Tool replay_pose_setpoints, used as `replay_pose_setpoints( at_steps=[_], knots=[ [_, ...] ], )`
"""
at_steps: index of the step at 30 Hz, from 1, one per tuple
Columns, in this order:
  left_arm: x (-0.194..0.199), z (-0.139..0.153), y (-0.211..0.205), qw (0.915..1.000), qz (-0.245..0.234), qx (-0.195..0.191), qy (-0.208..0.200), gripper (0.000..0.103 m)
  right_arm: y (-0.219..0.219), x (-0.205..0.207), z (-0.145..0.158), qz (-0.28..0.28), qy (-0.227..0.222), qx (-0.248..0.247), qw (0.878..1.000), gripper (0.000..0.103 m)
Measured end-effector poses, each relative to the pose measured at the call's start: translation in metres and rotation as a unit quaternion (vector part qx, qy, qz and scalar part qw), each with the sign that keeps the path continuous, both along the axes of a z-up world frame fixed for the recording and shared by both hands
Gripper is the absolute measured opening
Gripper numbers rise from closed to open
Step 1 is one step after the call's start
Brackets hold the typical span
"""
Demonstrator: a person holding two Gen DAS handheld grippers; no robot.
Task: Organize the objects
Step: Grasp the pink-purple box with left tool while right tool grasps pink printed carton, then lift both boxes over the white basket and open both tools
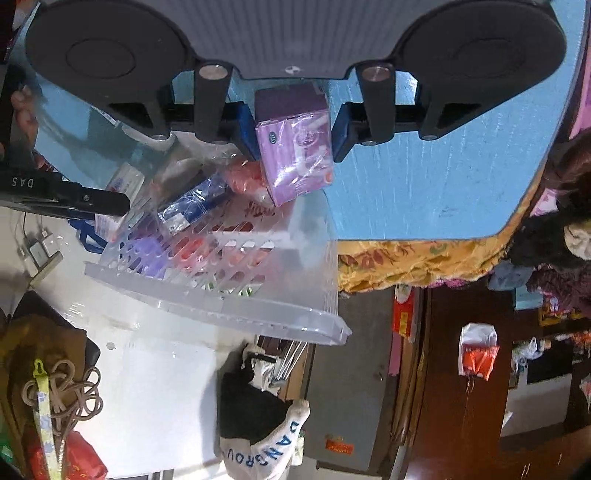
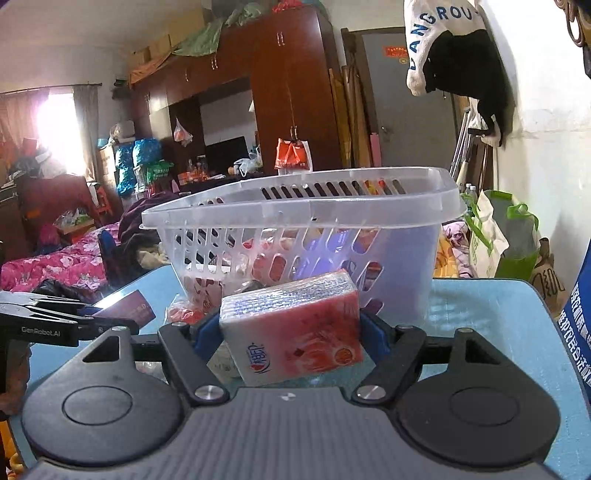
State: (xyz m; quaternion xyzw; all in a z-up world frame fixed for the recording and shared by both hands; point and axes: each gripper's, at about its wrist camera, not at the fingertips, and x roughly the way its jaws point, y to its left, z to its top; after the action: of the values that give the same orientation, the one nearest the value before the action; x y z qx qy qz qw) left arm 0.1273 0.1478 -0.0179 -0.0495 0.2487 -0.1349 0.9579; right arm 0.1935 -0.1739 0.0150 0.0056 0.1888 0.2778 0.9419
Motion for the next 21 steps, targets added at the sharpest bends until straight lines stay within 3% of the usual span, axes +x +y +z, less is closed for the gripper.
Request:
replay_pose_setpoints(
  at_steps=[11,21],
  knots=[
    [-0.007,0.004,0.000,0.9997,0.003,0.006,-0.025,0.046,0.001,-0.005,0.000,-0.001,-0.017,0.005,1.000,0.078],
    [-0.025,0.009,0.004,0.9960,0.003,0.001,-0.089,0.046,0.000,-0.021,0.004,-0.005,-0.070,0.015,0.997,0.078]
  ],
)
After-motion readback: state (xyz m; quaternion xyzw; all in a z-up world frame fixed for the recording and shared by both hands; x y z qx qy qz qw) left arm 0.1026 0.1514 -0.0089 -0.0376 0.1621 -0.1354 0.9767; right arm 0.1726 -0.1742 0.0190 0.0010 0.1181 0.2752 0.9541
